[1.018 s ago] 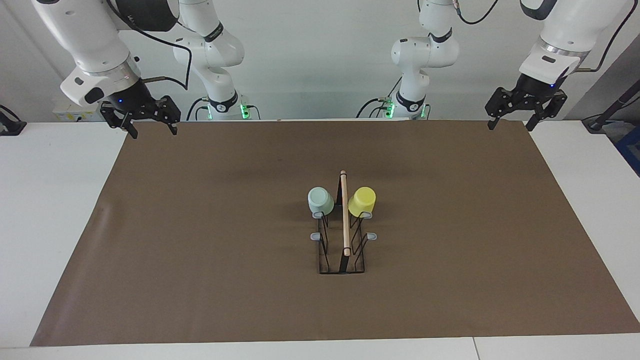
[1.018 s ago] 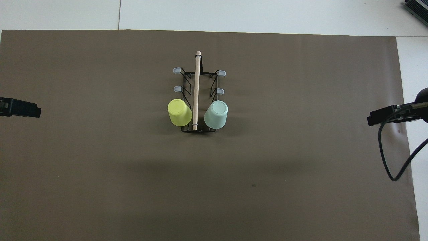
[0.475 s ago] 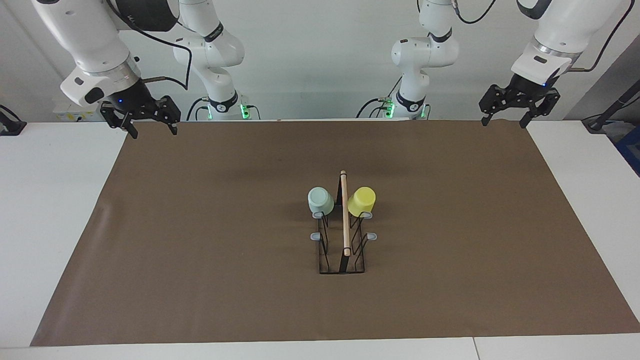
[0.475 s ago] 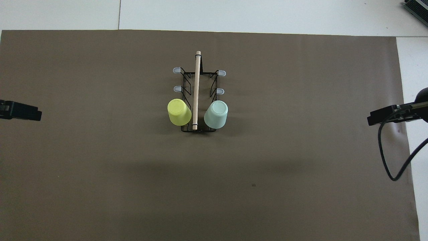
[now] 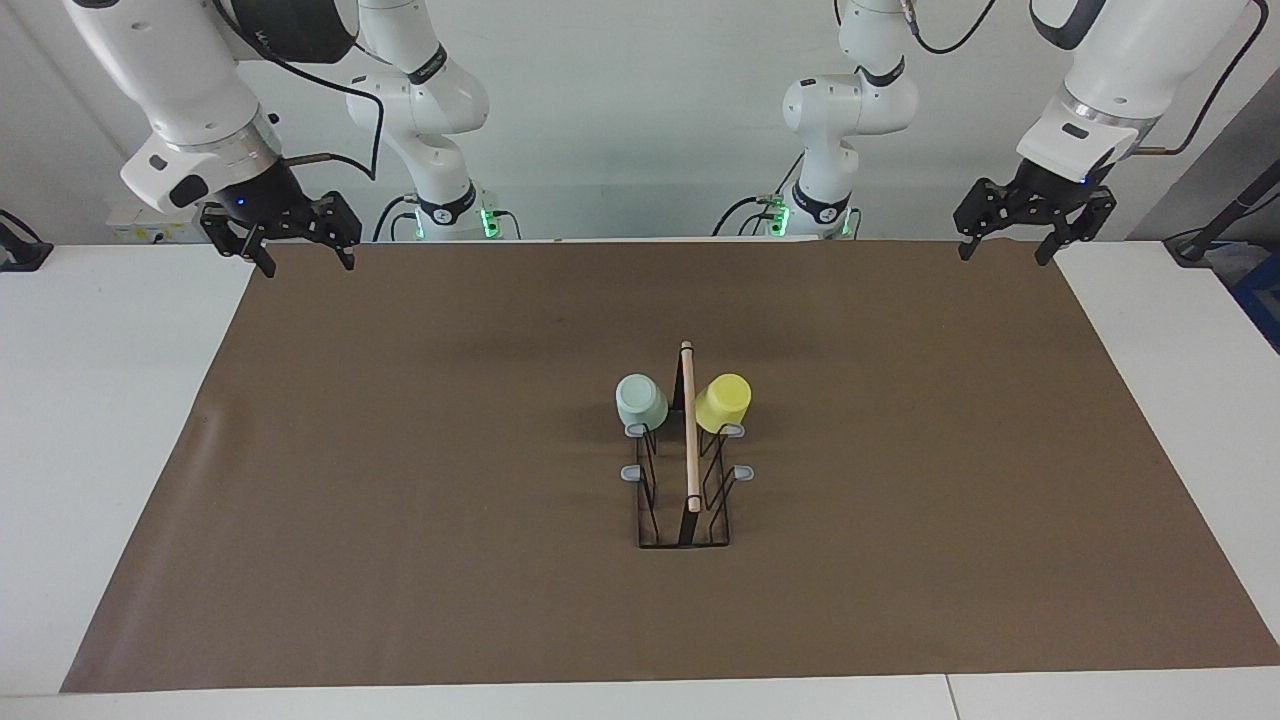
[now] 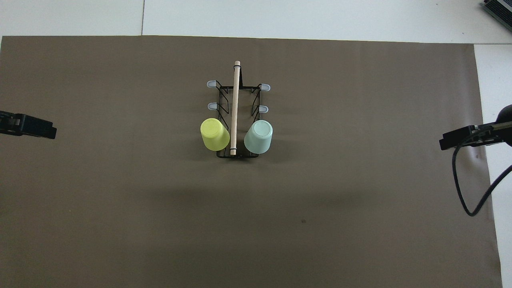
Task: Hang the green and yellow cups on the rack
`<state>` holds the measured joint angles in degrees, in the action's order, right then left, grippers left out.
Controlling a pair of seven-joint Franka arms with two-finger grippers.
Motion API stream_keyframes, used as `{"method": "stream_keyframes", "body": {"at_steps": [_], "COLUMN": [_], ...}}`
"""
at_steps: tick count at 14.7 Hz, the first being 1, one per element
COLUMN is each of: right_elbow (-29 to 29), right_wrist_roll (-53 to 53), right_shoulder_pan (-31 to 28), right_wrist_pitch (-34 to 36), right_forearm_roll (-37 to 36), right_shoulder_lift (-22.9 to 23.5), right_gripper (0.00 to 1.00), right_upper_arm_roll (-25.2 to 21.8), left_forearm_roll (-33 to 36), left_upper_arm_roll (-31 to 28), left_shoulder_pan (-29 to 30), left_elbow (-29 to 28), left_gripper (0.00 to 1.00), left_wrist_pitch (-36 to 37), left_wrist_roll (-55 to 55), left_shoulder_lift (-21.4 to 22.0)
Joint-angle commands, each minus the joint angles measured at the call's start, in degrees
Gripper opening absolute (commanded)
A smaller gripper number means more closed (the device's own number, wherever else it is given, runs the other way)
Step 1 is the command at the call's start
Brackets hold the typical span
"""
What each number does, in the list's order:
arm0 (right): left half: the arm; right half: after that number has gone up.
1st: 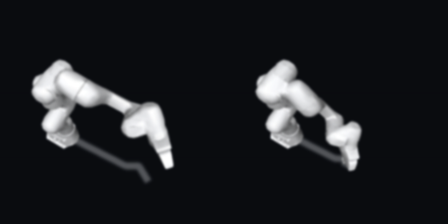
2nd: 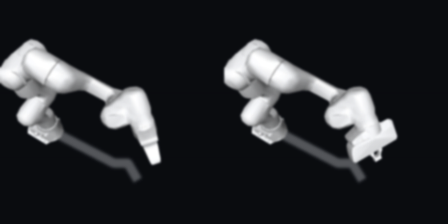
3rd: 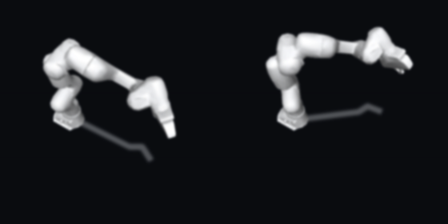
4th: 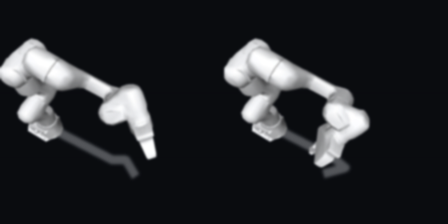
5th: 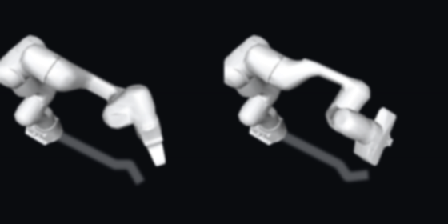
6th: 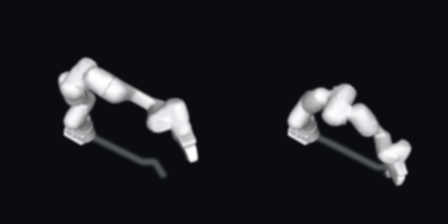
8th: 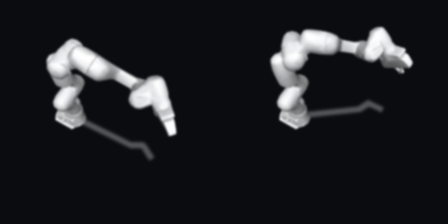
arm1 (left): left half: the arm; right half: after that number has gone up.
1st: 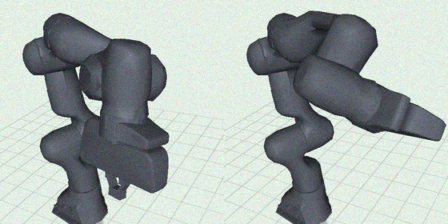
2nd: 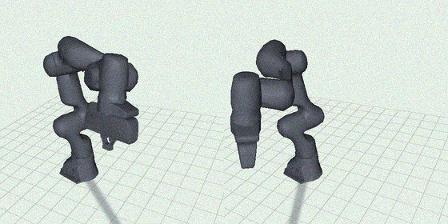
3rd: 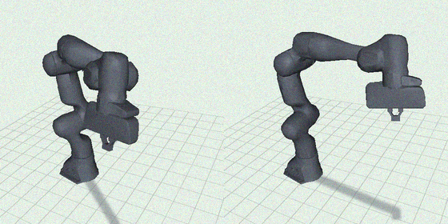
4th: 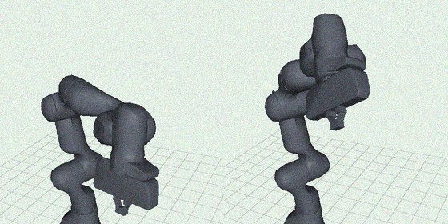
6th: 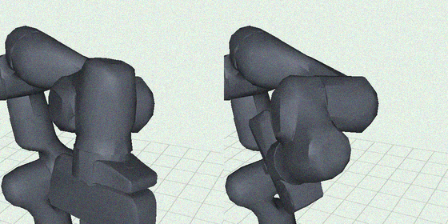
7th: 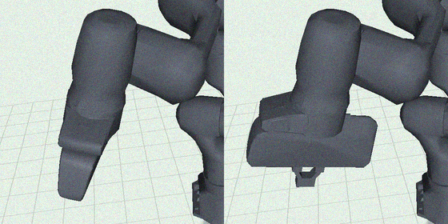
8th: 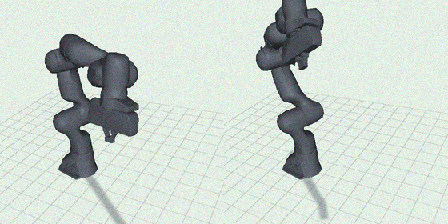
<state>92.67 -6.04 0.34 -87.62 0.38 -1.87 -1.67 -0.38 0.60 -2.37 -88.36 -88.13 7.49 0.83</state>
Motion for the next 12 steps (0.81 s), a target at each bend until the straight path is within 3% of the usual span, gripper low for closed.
{"method": "stream_keyframes", "body": {"at_steps": [1, 6, 12], "right_elbow": [1.0, 1.0, 1.0], "right_wrist_roll": [0.7, 0.7, 0.7], "right_shoulder_pan": [-0.8, -0.8, -0.8], "right_wrist_pitch": [0.3, 0.3, 0.3], "right_forearm_roll": [1.1, 1.1, 1.1], "right_shoulder_lift": [-1.1, -1.0, -1.1], "right_gripper": [1.00, 1.00, 1.00], "right_upper_arm_roll": [0.4, 0.4, 0.4], "left_forearm_roll": [-0.6, -0.4, -0.2], "left_upper_arm_roll": [0.0, 0.1, -0.3], "left_shoulder_pan": [-0.2, -0.4, -0.8], "left_elbow": [4.4, -0.3, -1.4], "left_gripper": [1.00, 1.00, 1.00], "left_wrist_pitch": [3.3, 2.3, 1.8], "left_wrist_roll": [0.7, 0.2, 0.1], "left_shoulder_lift": [-2.2, 0.7, 1.5]}}
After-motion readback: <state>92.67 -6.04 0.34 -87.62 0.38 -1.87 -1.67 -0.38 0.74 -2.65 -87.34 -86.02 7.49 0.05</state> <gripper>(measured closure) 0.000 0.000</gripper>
